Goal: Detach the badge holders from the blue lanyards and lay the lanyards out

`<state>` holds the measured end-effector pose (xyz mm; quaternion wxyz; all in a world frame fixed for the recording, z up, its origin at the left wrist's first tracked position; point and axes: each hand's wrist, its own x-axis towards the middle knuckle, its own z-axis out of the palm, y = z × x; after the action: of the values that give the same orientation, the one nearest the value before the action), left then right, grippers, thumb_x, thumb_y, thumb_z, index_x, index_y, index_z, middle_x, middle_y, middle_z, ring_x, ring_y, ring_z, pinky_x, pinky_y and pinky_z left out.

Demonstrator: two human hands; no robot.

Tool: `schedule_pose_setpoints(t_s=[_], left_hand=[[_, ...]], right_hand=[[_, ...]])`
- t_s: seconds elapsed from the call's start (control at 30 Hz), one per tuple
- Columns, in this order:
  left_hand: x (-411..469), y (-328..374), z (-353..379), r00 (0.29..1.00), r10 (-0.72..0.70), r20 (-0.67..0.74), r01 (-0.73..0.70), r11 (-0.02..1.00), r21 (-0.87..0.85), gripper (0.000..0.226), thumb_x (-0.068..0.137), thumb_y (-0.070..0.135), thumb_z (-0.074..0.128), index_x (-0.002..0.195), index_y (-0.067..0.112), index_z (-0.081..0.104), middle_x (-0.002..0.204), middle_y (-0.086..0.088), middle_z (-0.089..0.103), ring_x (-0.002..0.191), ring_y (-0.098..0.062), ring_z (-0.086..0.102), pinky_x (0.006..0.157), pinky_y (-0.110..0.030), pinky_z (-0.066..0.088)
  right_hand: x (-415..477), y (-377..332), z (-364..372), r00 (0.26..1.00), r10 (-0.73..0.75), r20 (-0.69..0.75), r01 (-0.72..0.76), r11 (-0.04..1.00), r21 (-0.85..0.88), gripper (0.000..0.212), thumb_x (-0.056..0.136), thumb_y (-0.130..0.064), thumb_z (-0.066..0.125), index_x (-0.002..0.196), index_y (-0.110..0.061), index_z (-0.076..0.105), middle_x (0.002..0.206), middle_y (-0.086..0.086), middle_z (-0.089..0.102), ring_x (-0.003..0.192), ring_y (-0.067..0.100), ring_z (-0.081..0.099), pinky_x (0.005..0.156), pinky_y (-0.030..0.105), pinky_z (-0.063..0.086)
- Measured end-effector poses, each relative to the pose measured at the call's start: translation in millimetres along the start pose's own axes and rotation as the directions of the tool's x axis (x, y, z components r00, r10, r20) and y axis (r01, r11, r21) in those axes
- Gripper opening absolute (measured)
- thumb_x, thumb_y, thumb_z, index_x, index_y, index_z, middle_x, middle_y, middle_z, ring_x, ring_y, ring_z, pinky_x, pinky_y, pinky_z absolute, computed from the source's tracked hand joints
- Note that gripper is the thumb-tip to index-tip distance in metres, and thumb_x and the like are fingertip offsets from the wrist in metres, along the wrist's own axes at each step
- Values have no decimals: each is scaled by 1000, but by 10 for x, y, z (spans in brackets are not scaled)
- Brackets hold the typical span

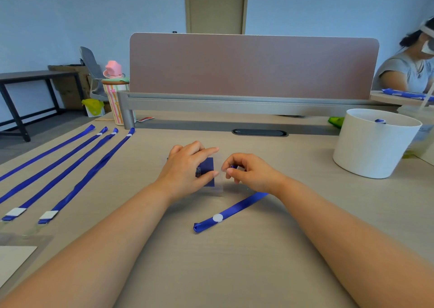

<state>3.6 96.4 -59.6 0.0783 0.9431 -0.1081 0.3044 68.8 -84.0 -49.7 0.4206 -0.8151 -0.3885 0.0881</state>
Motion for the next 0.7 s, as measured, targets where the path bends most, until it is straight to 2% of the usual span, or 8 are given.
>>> schedule_pose_setpoints(t_s=[0.1, 0.2, 0.27, 0.37, 0.47, 0.57, 0.7], left_hand=[[3, -1, -20, 999, -29, 22, 29, 999, -15, 55, 83, 42, 62, 133, 24, 48, 104, 1, 53, 100, -17, 51, 87, -24, 21], [8, -2, -29, 998, -37, 43, 38, 999, -25, 56, 83, 42, 62, 135, 24, 46, 107, 1, 52, 103, -16, 49, 87, -23, 19], [9, -7, -29, 999, -43, 21, 44, 999, -30, 54, 81, 43, 63, 131, 24, 51, 105, 1, 53, 101, -17, 50, 86, -23, 20], [11, -11, -30, 999, -49, -17, 49, 998, -26, 46, 77, 45, 67, 119, 24, 60, 101, 2, 56, 97, -17, 53, 84, -24, 22], [13, 0, -33, 998, -43, -42, 42, 999, -34, 36, 75, 44, 70, 103, 23, 64, 99, 4, 60, 95, -17, 56, 82, -26, 25], [16, 13, -47, 997, -64, -36, 63, 997, -36, 30, 75, 45, 71, 90, 21, 62, 95, 7, 61, 91, -15, 56, 80, -26, 26], [23, 34, -66, 997, -80, -13, 79, 996, -35, 32, 71, 53, 66, 74, 25, 50, 80, 11, 55, 80, -15, 54, 75, -28, 24]], right_hand=[[1, -9, -4, 1000, 26, -1, -26, 999, 22, 14, 93, -4, 48, 97, -11, 61, 75, -6, 57, 60, 1, 54, 58, 5, 44], [5, 0, -4, 999, 35, -13, -35, 998, 46, 15, 89, -2, 52, 93, -14, 61, 75, -6, 58, 54, -7, 54, 59, 6, 44], [3, 7, 1, 999, 9, -35, -9, 1000, 7, 11, 87, -7, 59, 91, -16, 64, 75, -10, 58, 54, -9, 51, 61, 8, 42], [-11, -6, 20, 996, -44, -79, 41, 999, -36, 11, 81, -19, 70, 90, -14, 67, 76, -12, 58, 58, -8, 50, 60, 6, 39], [-7, -6, 24, 991, -62, -120, 55, 996, -63, 13, 78, -21, 73, 88, -14, 68, 70, -15, 57, 56, -8, 50, 58, 6, 38], [16, 9, 29, 992, -49, -115, 40, 996, -78, 13, 81, -20, 71, 92, -13, 70, 69, -14, 57, 54, -8, 52, 57, 6, 40], [18, 13, 38, 990, -58, -131, 46, 995, -93, 10, 84, -15, 67, 92, -11, 70, 68, -12, 59, 50, -8, 54, 52, 3, 38]])
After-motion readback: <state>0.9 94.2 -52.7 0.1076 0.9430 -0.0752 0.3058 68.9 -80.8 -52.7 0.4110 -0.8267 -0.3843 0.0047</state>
